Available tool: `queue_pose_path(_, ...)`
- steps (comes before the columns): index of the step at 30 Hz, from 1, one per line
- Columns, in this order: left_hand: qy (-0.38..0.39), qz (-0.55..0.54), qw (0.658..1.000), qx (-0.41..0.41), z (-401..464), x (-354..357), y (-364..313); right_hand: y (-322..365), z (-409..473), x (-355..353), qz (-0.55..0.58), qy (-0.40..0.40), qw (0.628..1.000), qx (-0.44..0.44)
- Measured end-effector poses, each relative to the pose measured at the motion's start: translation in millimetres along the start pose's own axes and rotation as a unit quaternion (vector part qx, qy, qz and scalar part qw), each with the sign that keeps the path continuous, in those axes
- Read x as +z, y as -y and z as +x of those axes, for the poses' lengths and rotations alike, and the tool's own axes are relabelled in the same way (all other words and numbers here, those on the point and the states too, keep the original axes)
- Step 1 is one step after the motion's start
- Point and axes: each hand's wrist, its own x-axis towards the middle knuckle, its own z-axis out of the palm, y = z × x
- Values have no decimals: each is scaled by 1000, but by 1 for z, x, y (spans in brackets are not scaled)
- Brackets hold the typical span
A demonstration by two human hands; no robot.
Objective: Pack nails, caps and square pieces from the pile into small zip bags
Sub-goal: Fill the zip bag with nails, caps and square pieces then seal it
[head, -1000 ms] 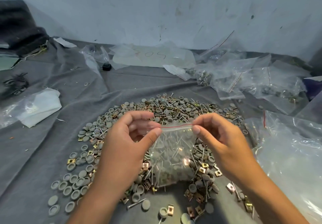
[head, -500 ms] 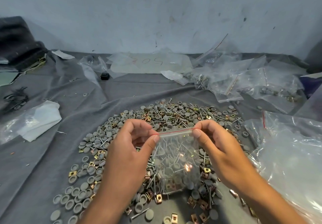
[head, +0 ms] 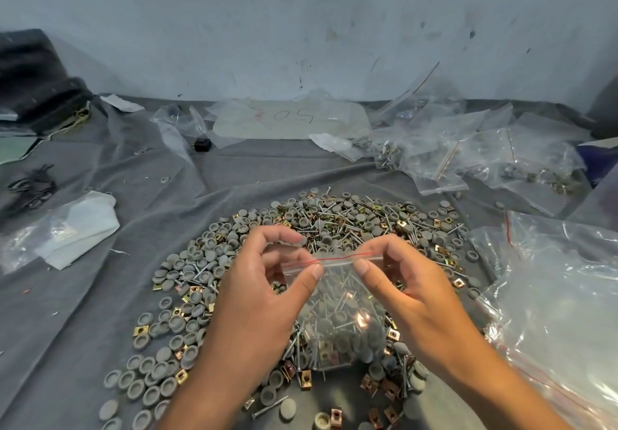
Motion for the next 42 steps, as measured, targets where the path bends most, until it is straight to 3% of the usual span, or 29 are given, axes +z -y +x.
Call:
queue_pose_path(8, 24, -18, 1000, 3, -1, 0, -2, 3, -2, 5, 39, -50, 998, -28)
queue_pose_path(22, 51, -42, 998, -8, 1, -4, -4, 1, 0, 2, 68, -44, 997, 0)
queue_pose_path(32, 81, -85, 992, -39, 6, -16, -7, 4, 9, -24, 227, 46, 969, 91)
queue_pose_path(42, 57, -88, 994, -38, 3, -5, -11, 10, 6, -14, 188, -5, 979, 75)
